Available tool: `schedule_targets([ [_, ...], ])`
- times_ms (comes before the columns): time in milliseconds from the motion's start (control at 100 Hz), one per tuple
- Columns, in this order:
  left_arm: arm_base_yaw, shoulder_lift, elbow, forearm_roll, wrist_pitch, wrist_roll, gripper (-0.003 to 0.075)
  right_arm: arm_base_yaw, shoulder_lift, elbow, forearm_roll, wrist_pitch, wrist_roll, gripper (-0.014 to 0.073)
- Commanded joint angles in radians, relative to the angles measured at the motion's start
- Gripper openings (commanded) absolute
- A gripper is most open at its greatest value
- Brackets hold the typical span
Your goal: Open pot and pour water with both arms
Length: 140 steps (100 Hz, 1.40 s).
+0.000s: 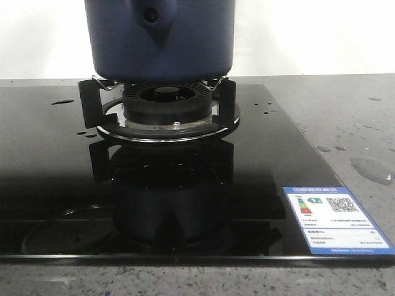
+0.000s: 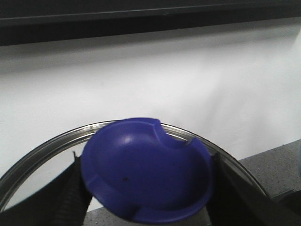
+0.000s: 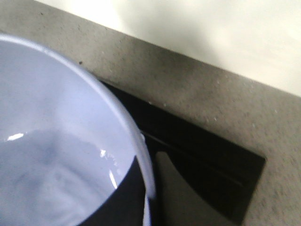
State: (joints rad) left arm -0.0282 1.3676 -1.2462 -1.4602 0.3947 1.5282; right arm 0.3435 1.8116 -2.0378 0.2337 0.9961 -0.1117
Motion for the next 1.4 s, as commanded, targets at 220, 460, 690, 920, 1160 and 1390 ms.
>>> schedule_targets([
  [220,0.001,-0.036,-0.041,-0.055,-0.020,0.002,0.0341,0.009,-0.017,0.023,0.022,-0.359,-0.094,-0.0053],
  [460,0.001,-0.036,-0.041,-0.055,-0.033,0.002,0.0341,0.045,-0.114,0.307,0.024,-0.773,-0.175,-0.0053],
  [690,0.001,-0.036,-0.041,-0.055,-0.036,0.002,0.0341,0.100,-0.221,0.591,-0.013,-1.205,-0.194,-0.0053],
  [920,0.001,-0.036,-0.041,-0.055,-0.036,0.002,0.0341,0.121,-0.272,0.737,-0.073,-1.510,-0.194,-0.0056],
  [1160,0.001,-0.036,-0.041,-0.055,-0.036,0.002,0.0341,0.121,-0.272,0.749,-0.165,-1.610,-0.194,-0.0056],
  [1390,0.001,-0.036,-0.041,-0.055,-0.036,0.002,0.0340,0.121,-0.272,0.749,-0.227,-1.726,-0.194,-0.0056],
])
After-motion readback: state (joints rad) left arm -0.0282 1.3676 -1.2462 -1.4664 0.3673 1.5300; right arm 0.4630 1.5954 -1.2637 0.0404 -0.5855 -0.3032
